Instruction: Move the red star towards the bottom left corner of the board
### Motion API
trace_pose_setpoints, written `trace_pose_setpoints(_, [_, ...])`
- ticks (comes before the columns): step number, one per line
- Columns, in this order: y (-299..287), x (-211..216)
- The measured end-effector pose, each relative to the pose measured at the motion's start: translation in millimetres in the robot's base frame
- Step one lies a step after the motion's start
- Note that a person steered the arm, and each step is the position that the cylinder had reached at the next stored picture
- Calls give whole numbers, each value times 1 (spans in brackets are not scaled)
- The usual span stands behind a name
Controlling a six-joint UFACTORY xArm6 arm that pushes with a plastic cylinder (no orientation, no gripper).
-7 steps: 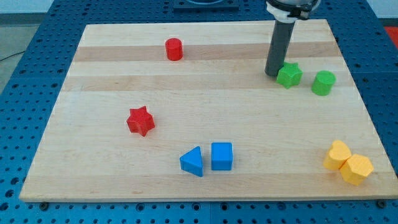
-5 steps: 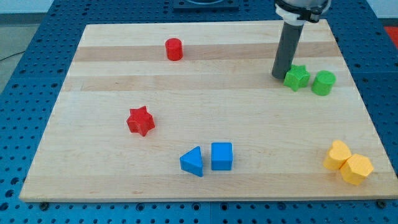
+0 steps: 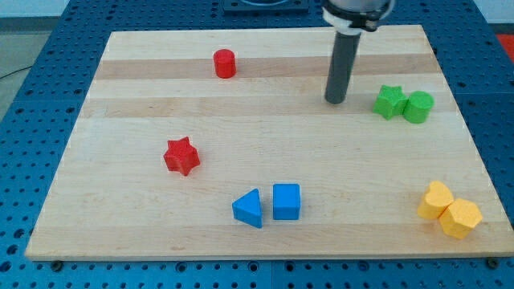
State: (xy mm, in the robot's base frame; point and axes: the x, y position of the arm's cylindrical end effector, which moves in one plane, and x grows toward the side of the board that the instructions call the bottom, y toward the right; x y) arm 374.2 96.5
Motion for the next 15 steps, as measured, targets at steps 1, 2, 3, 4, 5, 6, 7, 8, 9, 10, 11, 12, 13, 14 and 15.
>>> trace_pose_setpoints(1, [-36,0])
trace_pose_setpoints(2, [-66,0])
trace_pose_setpoints(3, [-113,-1])
trace_pose_setpoints(4, [-141,9])
trace_pose_setpoints(5, [-145,28])
trace_pose_setpoints(6, [-147,55])
trace_pose_setpoints(7, [-149,83])
trace_pose_setpoints(8, [-153,88])
trace_pose_setpoints(9, [-161,90])
trace_pose_setpoints(10, [-170,104])
trace_pose_setpoints(11, [-189,109])
trace_pose_setpoints(12, [-210,109])
trace_pose_setpoints(13, [-228,111])
trace_pose_setpoints(14, [-237,125])
trace_pose_setpoints(15, [-253,136])
